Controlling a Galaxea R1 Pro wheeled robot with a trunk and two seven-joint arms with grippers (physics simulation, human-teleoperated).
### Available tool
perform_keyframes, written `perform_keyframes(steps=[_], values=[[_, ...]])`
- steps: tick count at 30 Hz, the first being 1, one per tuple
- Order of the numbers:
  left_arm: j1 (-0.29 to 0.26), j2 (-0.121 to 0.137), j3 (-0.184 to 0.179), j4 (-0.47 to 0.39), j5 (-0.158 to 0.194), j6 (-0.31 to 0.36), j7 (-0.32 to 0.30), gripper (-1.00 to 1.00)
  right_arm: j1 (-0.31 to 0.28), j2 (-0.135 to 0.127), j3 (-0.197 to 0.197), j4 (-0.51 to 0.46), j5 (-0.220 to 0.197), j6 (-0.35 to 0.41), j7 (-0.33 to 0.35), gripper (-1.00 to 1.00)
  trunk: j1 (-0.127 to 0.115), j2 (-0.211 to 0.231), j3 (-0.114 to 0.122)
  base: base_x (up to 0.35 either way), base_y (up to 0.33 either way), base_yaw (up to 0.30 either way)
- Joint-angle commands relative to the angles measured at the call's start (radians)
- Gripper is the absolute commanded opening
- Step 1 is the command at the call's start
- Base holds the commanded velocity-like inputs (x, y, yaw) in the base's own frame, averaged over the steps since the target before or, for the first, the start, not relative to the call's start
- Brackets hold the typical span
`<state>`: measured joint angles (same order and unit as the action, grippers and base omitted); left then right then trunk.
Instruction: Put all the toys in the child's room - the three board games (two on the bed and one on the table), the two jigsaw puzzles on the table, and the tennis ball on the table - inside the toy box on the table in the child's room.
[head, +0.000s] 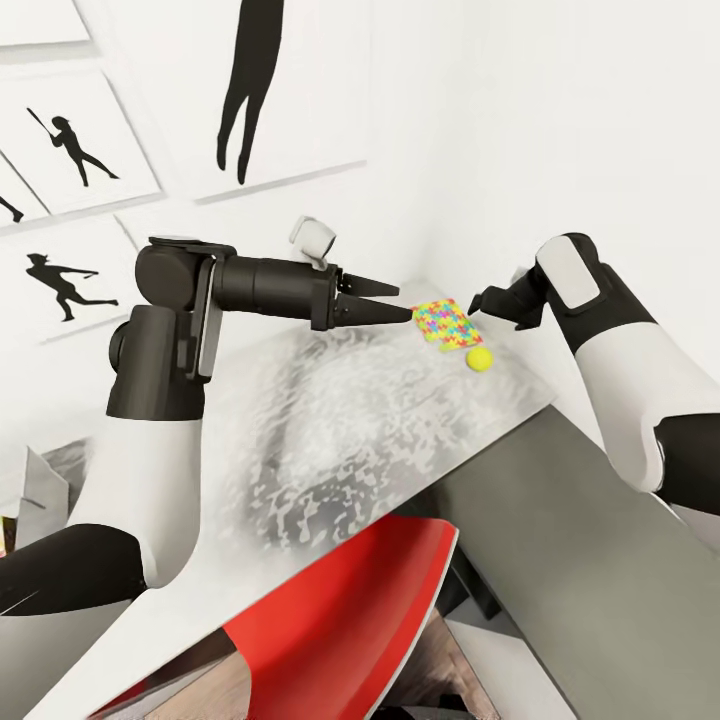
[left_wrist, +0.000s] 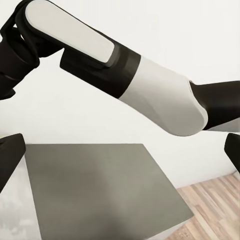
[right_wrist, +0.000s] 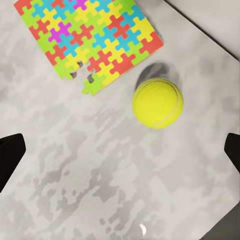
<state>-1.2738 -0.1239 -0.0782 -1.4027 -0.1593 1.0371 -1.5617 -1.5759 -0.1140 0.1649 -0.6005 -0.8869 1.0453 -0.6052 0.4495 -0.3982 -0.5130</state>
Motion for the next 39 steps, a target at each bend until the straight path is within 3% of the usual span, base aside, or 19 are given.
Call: perform_keyframes(steps=[1, 39], values=[[-0.001, -0.001, 0.001, -0.001, -0.010, 0.010, -0.009, 1.00, -0.002, -0.002, 0.007, -0.001, -0.010, 0.002, -0.008, 1.00, 0.000, -0.002, -0.003, 0.000, 0.000, 0.000], [-0.001, -0.002, -0.003, -0.001, -0.011, 0.010, -0.009, 1.00, -0.016, -0.002, 0.005, -0.007, -0.005, 0.002, -0.009, 1.00, 0.000, -0.002, -0.066, 0.000, 0.000, 0.000]])
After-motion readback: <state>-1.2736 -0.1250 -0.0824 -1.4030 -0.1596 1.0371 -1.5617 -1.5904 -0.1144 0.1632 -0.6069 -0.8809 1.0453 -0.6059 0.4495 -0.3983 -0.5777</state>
